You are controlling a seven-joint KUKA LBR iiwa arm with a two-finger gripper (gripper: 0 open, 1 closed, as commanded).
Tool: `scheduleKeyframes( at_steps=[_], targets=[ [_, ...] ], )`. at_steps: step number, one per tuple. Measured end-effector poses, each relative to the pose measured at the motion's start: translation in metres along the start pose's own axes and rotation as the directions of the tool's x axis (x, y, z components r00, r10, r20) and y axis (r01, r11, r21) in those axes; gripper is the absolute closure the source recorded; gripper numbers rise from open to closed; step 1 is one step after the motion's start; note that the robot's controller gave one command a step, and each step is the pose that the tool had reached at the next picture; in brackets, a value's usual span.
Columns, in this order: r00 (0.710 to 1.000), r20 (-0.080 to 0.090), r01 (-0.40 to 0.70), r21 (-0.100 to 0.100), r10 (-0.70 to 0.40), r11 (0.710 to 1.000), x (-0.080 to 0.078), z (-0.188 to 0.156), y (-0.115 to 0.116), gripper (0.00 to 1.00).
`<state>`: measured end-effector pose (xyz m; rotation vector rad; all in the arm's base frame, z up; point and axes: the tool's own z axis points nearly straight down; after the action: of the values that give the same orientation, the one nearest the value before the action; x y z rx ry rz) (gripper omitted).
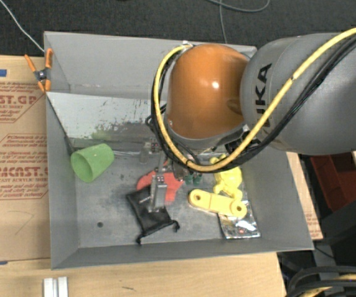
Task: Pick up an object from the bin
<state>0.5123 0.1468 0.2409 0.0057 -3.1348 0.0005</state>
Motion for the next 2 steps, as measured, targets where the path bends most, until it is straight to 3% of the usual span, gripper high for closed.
scheduleKeyframes(
  at_steps=[1,2],
  targets=[
    [1.000,0.008,-0.003,-0.002,0.003,1.000,-0.002,-0.005,-0.001,0.00],
    [0.992,0.008,0.129,0.000,-0.129,0.992,-0.052,0.118,-0.061,0.00]
  ],
)
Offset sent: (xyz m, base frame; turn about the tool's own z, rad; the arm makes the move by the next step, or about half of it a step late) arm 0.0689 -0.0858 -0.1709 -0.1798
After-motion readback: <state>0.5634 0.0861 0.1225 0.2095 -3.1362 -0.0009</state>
